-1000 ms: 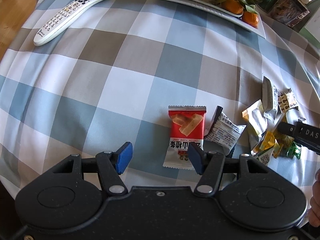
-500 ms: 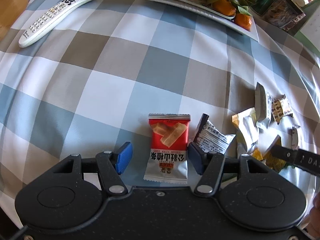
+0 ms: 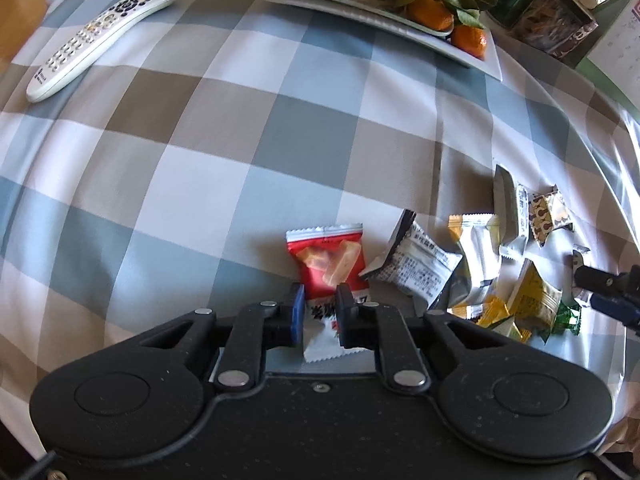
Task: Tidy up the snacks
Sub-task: 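Close the right tool on the white hawthorn strip bar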
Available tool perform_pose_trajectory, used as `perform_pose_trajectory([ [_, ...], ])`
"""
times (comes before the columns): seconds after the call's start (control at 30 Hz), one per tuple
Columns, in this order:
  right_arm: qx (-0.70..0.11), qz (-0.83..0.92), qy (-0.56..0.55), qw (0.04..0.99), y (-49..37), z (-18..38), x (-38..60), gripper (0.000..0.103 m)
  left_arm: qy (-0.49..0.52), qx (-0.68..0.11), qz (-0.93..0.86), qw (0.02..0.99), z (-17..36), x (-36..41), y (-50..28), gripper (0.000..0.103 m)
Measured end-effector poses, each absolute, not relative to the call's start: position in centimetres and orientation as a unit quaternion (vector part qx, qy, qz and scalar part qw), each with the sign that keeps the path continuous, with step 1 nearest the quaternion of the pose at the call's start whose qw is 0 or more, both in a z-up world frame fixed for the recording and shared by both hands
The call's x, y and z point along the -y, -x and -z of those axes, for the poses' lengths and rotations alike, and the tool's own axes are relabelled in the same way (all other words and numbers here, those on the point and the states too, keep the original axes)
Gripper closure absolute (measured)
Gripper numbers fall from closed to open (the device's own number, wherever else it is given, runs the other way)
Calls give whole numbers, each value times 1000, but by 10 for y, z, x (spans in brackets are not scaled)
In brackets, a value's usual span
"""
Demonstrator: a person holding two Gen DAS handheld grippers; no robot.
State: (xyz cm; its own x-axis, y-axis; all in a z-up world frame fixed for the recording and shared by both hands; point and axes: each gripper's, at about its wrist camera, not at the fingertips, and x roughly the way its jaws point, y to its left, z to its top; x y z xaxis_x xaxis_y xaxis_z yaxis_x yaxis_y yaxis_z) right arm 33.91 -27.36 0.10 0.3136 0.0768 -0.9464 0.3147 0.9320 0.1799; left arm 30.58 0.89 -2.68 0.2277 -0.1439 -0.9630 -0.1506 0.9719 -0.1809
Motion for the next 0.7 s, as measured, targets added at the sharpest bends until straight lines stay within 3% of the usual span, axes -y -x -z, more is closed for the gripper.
perform_pose_trajectory([
  [0.27, -582, 126, -156, 788, -341, 2, 295, 47, 120, -624, 2, 772, 25, -12, -303, 81],
  [0.47, -587, 141, -152, 783, -342, 15, 296, 47, 112, -616, 13, 780, 22, -6, -302, 59],
  [0.7, -573, 152, -122, 796, -350, 26, 286, 49, 112, -615, 23, 781, 22, -5, -303, 58],
])
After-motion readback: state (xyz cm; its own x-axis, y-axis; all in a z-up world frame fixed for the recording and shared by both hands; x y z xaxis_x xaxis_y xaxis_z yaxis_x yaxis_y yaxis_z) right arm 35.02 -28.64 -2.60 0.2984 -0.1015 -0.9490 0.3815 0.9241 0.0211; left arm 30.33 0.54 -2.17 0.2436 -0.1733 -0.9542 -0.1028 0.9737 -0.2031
